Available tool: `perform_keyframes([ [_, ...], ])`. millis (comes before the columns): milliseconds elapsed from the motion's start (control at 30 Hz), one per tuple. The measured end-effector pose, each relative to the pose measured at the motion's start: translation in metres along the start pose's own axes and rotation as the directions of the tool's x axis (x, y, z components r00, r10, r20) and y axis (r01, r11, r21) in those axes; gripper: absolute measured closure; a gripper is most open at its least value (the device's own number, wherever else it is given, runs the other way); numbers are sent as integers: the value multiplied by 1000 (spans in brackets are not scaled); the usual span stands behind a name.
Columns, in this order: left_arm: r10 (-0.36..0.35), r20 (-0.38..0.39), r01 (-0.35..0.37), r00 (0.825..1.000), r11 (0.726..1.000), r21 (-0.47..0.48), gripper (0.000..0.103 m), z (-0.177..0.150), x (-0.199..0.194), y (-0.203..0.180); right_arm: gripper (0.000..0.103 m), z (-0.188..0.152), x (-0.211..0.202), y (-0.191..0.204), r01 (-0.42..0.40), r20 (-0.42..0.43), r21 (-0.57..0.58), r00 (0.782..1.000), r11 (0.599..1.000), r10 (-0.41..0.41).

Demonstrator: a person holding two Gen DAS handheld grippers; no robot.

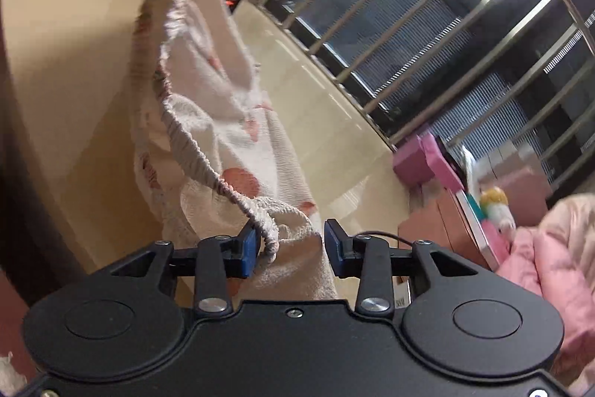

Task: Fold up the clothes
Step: 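Lift the shorts by the waistband with both grippers and spread them flat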

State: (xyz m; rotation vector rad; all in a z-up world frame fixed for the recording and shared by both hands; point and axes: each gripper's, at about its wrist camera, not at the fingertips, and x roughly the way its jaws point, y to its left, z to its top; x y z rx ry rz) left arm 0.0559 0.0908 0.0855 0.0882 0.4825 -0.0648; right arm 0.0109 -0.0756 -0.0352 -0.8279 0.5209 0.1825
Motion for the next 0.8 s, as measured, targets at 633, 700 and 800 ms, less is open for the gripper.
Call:
perform_keyframes([
  [633, 42, -292, -60, 955, 997, -52, 51, -48, 51, 20, 98, -38, 1, -121, -194, 103, 787, 977, 585, 185],
  [700, -14, -321, -5, 947, 998, -58, 70, -55, 44, 19, 98, -42, -2, -123, -202, 107, 798, 975, 568, 196],
  [800, -102, -332, 94, 938, 995, -41, 87, -56, 24, 21, 98, -49, -4, -126, -217, 112, 815, 969, 537, 222],
])
